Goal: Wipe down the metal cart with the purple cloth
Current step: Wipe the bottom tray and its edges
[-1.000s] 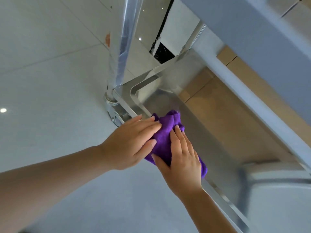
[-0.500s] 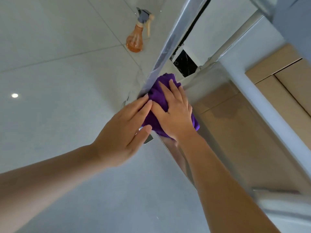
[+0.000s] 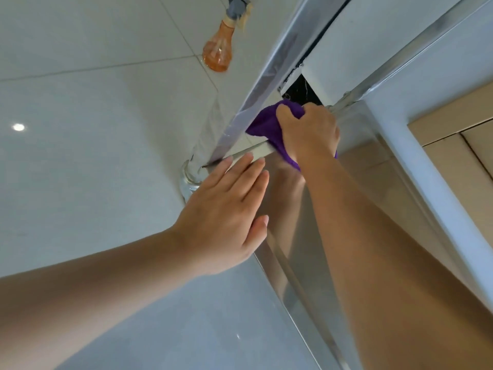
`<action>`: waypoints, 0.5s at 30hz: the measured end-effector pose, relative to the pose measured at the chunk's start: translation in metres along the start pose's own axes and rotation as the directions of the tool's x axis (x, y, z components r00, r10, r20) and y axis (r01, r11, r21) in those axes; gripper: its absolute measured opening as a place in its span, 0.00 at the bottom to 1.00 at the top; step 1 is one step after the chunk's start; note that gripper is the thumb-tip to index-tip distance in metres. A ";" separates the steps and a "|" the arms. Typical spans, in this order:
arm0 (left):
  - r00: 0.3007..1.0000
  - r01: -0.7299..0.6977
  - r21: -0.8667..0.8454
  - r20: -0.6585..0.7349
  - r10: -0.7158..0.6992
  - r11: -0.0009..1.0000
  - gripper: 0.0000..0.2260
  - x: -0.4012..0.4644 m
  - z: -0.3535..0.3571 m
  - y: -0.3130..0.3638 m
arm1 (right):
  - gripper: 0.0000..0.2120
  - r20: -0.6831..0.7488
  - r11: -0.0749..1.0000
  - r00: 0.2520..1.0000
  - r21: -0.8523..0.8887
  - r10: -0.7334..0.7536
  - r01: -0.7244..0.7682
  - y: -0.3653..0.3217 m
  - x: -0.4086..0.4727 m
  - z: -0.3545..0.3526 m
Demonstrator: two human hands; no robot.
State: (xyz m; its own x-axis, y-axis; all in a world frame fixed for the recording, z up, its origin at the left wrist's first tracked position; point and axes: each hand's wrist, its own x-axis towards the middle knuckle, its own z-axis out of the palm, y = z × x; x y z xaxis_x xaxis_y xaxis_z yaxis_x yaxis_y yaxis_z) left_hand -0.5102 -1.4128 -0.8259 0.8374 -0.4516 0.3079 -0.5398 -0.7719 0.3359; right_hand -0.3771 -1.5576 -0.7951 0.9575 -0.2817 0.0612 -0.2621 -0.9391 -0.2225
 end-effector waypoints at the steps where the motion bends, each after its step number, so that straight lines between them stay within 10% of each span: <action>1: 1.000 0.004 0.016 -0.001 -0.004 1.000 0.26 0.001 0.001 0.000 | 0.20 -0.004 0.999 0.999 0.021 0.033 -0.033 0.001 0.003 0.000; 8: 1.000 -0.026 0.074 -0.007 0.027 0.997 0.28 0.000 0.000 -0.001 | 0.21 -0.017 0.970 0.978 0.134 0.209 -0.205 0.001 0.012 0.000; 15: 0.994 -0.066 0.036 -0.085 0.068 0.997 0.28 -0.001 0.004 -0.004 | 0.19 0.013 0.949 1.000 0.314 -0.026 0.021 -0.002 -0.059 -0.007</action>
State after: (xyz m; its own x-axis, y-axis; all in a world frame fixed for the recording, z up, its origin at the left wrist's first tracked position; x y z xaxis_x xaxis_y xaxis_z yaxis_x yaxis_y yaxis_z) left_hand -0.5083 -1.4113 -0.8309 0.7881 -0.4635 0.4050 -0.5901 -0.7560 0.2831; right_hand -0.4334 -1.5402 -0.7914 0.9656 -0.2544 0.0544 -0.1910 -0.8353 -0.5156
